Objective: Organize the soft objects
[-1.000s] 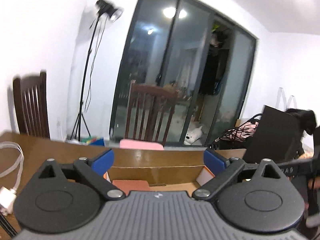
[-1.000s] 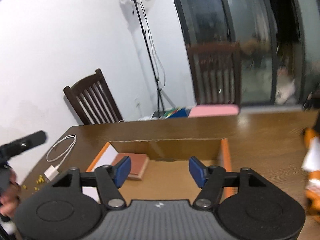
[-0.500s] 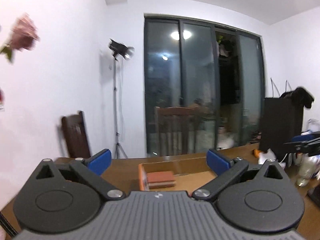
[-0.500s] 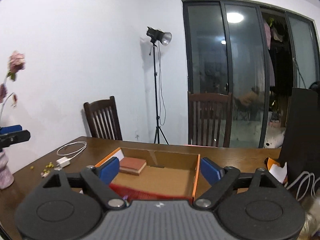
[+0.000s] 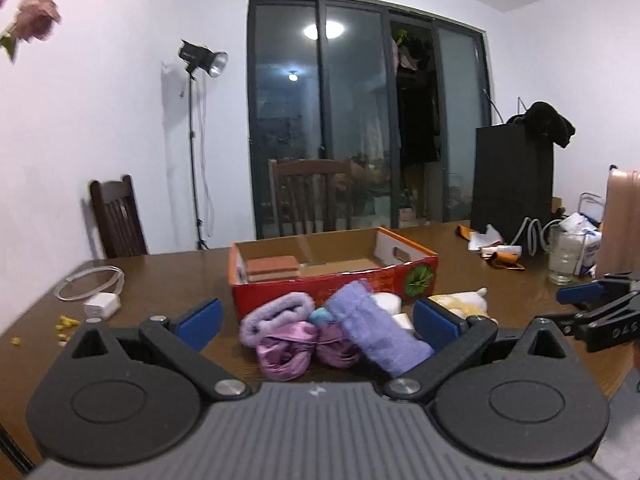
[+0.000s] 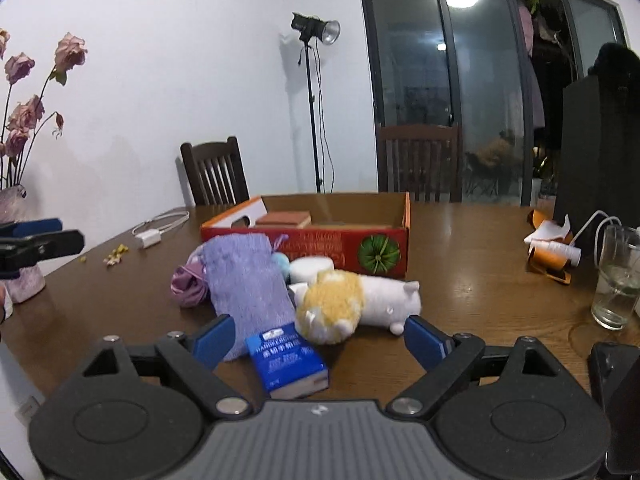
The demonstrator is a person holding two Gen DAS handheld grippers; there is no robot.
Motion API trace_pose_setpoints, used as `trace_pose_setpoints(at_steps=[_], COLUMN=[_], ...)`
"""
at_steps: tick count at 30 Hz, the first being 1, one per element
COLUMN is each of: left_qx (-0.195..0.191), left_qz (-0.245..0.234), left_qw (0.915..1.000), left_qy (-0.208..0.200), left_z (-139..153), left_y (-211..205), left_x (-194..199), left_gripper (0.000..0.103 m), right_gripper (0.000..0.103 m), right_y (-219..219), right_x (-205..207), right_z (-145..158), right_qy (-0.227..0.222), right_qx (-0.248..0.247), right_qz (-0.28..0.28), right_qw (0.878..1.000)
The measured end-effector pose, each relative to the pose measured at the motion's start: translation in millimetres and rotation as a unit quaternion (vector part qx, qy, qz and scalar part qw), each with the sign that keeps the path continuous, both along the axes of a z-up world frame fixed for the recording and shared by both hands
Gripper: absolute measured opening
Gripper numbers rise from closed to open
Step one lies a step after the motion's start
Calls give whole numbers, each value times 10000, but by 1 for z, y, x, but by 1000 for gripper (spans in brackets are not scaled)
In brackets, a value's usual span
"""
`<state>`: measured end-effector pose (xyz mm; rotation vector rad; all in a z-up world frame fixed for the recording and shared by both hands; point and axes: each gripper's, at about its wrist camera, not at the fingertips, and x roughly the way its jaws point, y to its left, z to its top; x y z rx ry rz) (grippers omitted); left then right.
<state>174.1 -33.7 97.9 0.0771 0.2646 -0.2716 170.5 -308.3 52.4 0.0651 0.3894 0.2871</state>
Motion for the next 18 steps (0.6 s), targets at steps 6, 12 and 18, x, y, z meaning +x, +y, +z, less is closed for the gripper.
trace_pose_setpoints(at_steps=[6, 12, 18], left_qx=[-284, -12, -192], left_qz=[-768, -1275, -1487], left_qw=[9946, 9833, 9639], left_qy=[632, 1299, 2200], left_z=[-16, -48, -74], left_y=[-44, -118, -147], left_x=[44, 103, 150], left_gripper=[103, 103, 75], right_gripper=[90, 90, 83], right_y=[-25, -64, -83], right_x=[23, 70, 130], right_z=[-6, -19, -22], right_qy=[-75, 178, 404], right_qx=[212, 514, 956], right_qz=[-490, -928, -282], right_qw=[9985, 9942, 9942])
